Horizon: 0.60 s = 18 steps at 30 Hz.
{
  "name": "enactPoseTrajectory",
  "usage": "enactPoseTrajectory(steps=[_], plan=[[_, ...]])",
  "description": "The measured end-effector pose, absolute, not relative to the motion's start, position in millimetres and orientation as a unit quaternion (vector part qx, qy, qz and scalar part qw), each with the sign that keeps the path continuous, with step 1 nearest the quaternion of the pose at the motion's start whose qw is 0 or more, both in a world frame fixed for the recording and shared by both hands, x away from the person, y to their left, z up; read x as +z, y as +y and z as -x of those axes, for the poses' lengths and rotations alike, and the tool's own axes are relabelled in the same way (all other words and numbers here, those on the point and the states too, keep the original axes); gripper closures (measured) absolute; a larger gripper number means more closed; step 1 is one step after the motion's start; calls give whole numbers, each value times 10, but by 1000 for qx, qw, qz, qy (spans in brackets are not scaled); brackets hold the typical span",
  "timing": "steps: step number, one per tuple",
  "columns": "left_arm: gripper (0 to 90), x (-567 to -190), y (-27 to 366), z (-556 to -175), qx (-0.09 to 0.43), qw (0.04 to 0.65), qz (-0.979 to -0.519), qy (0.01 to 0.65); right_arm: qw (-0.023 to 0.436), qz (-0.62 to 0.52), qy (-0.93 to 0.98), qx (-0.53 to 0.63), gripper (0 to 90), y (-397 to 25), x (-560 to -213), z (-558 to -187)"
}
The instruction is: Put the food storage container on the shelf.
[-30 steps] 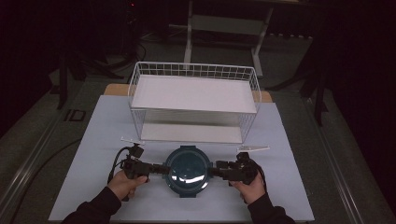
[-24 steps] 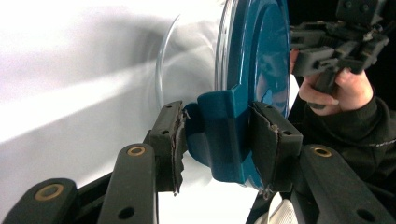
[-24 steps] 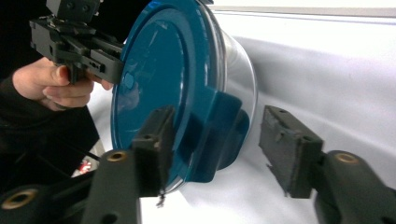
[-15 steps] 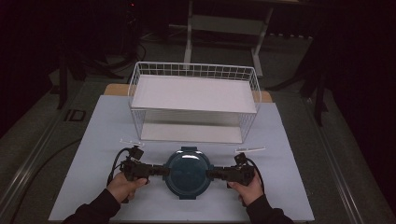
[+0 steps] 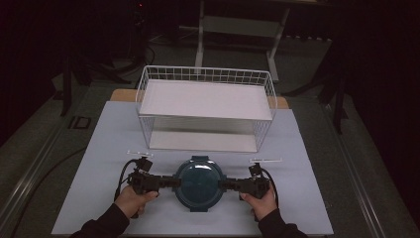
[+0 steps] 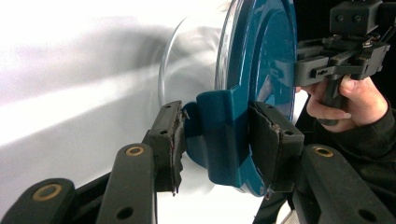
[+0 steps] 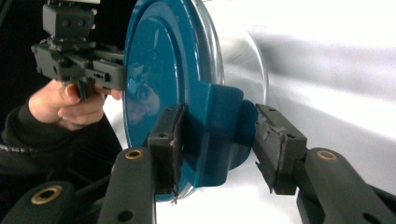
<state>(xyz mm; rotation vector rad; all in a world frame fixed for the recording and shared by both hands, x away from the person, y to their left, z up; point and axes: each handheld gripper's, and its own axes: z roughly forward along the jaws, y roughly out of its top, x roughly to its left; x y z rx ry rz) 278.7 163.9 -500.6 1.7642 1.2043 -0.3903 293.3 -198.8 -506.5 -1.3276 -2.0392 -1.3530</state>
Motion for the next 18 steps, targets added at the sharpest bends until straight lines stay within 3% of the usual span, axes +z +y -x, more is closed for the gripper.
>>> enactPoseTrajectory(steps=[18], plan=[[573,-4867,1629,-2794,-125,483,-724,476,164,458,-717,-500,559,-2001,-4977,-2951]])
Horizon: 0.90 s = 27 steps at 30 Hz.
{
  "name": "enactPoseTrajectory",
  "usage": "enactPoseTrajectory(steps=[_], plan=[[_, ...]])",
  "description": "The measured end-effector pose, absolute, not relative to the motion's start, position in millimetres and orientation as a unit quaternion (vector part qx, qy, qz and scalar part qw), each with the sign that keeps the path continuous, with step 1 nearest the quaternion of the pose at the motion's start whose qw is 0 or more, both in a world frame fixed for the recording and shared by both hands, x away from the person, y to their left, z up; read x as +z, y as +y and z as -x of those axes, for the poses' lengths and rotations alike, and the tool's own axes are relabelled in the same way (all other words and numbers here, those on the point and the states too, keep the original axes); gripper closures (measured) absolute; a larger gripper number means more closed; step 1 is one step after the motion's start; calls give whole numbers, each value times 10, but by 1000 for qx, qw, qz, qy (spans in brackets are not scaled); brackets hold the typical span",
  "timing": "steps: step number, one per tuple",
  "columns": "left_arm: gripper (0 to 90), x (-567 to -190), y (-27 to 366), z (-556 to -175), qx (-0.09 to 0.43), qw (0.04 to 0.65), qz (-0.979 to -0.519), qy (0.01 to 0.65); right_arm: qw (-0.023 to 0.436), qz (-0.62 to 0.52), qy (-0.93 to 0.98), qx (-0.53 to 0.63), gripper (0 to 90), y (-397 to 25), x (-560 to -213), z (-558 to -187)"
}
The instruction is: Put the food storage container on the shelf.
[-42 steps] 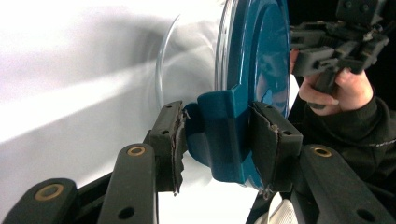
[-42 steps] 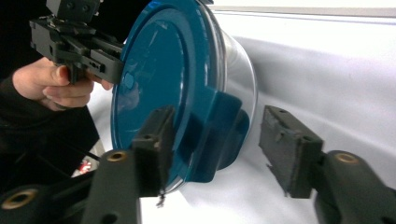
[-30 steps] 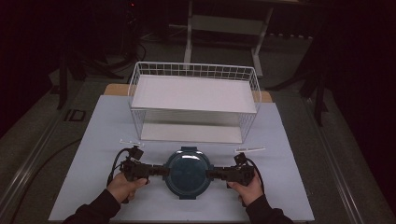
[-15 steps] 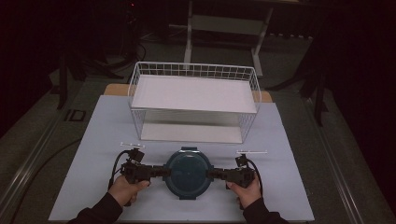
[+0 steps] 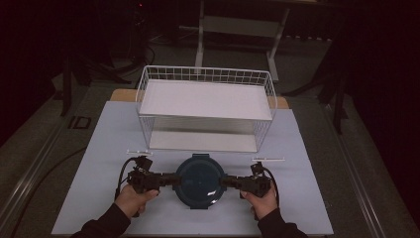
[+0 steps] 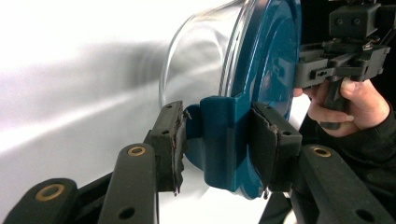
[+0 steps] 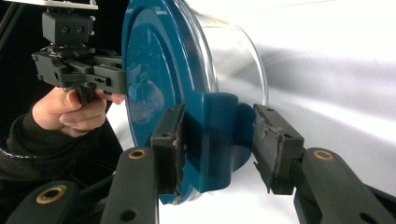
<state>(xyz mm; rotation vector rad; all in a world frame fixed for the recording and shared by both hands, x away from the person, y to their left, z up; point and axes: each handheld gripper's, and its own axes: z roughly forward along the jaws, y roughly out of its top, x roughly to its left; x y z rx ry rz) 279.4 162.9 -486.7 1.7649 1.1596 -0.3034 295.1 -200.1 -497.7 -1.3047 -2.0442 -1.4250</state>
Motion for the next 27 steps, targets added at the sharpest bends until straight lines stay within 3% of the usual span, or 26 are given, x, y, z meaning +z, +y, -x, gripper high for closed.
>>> enactPoseTrajectory(steps=[17,27], plan=[[569,-4692,1550,-3269,-52,535,-717,443,99,434,-723,-528,556,-2048,-4696,-3426],[568,-4803,1550,-3519,-24,575,-696,430,82,424,-721,-542,555,-2068,-4703,-3745]])
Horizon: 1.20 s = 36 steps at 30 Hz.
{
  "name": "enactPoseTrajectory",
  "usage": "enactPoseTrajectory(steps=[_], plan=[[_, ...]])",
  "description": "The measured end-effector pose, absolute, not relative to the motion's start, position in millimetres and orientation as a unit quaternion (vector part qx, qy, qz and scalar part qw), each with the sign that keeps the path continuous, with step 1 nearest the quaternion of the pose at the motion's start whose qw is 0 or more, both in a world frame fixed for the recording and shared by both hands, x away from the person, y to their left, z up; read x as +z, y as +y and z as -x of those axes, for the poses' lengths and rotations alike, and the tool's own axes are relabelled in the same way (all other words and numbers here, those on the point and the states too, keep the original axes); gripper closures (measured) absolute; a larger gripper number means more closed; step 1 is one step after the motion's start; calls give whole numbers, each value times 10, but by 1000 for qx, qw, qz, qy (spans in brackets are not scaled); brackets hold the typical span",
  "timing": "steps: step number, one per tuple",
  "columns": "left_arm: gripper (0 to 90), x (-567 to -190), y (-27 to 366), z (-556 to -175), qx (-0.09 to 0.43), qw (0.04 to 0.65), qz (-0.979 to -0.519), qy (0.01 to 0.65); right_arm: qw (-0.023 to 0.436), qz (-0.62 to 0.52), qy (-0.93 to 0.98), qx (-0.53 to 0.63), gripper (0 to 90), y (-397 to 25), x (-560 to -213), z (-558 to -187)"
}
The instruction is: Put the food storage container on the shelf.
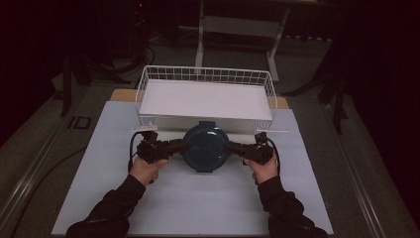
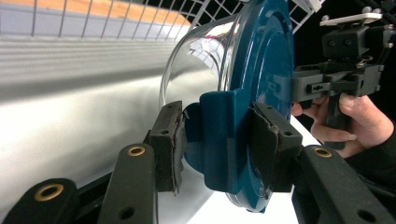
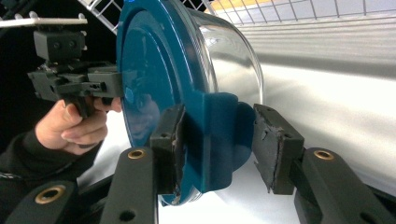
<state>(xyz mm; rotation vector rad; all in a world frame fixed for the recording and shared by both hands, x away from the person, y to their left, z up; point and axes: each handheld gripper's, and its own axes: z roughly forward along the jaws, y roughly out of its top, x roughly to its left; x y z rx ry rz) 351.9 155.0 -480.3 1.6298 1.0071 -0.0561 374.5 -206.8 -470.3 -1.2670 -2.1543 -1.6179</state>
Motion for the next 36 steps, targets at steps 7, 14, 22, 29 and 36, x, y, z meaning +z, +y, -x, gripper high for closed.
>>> enactPoseTrajectory(steps=[7,14,22,29,36], plan=[[568,-4928,1504,-3665,-39,555,-703,443,65,437,-721,-534,554,-2080,-4826,-3864],[567,-5041,1455,-3826,-38,541,-710,448,65,456,-714,-528,550,-2096,-4994,-3952],[564,-5115,1491,-3905,-48,555,-703,442,44,454,-716,-528,548,-2074,-5007,-4013],[551,-5199,1516,-3894,-45,569,-692,442,34,457,-709,-536,532,-2059,-5036,-4013],[514,-5214,1510,-3921,-31,570,-685,452,21,468,-705,-533,507,-2020,-5058,-4012]])
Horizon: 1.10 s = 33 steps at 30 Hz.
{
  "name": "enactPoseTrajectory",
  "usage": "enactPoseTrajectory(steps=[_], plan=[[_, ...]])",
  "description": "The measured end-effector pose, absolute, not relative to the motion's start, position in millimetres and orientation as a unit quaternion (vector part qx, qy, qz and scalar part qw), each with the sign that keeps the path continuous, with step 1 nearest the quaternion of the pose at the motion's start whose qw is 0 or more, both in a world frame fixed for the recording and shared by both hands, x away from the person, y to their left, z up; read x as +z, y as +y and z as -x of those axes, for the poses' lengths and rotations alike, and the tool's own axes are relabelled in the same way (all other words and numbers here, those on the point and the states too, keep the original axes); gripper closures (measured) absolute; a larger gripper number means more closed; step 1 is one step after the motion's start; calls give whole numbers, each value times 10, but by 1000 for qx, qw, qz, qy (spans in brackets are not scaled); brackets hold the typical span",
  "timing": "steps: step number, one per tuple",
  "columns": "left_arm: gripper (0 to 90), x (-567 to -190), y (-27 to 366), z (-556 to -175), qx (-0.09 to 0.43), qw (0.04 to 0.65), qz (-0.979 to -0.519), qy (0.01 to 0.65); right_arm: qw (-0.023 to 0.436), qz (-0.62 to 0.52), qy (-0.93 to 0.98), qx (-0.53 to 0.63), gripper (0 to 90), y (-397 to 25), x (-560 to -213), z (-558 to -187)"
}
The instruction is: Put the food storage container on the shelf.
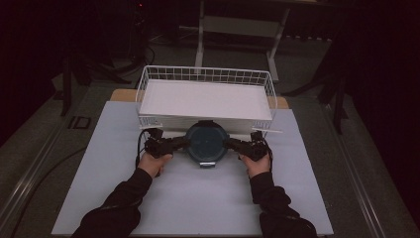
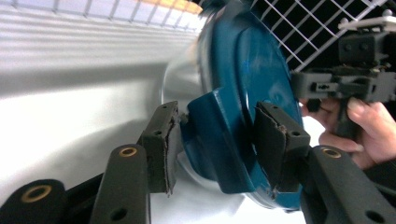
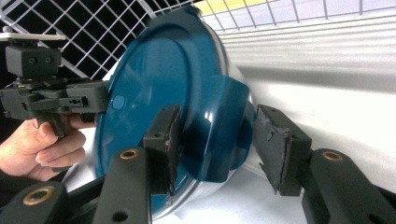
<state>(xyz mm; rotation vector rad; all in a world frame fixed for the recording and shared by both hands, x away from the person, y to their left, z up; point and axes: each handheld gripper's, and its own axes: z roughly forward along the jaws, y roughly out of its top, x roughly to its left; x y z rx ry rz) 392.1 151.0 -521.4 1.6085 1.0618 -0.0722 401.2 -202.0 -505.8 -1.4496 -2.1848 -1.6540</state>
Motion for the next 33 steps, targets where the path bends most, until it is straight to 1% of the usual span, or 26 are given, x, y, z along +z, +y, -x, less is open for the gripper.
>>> enactPoseTrajectory(steps=[3,6,8,11,16,19,23,24,25,27,28,30,33], plan=[[512,-5202,1499,-3933,-24,570,-682,458,7,472,-701,-534,513,-2001,-5046,-4014],[509,-5187,1487,-3930,-11,568,-683,459,0,476,-700,-533,495,-1991,-5036,-4032],[489,-5185,1474,-3943,-1,568,-678,466,-3,480,-698,-531,473,-1984,-5032,-4050],[478,-5199,1476,-3967,-1,571,-670,474,-2,488,-694,-529,461,-1978,-5028,-4078],[468,-5163,1456,-3972,16,562,-680,470,-9,495,-695,-521,455,-1955,-5000,-4081],[464,-5158,1453,-3969,15,560,-680,473,-16,492,-697,-522,412,-1950,-4987,-4062],[452,-5120,1452,-3949,20,550,-684,480,-19,486,-694,-531,385,-1966,-4935,-4012],[428,-5120,1452,-3949,20,550,-684,480,-19,486,-694,-531,385,-1966,-4935,-4012],[413,-5103,1465,-3926,14,555,-682,476,-29,476,-699,-533,376,-1977,-4889,-3973],[371,-5089,1481,-3894,2,560,-686,466,-20,482,-698,-529,376,-1987,-4849,-3932],[358,-5080,1485,-3866,-3,559,-687,464,-23,477,-699,-532,374,-1994,-4836,-3918],[287,-5068,1508,-3812,-6,566,-691,450,-25,470,-698,-539,375,-2014,-4822,-3890],[233,-5037,1519,-3710,-3,568,-698,436,-19,465,-701,-540,377,-2005,-4805,-3801]])
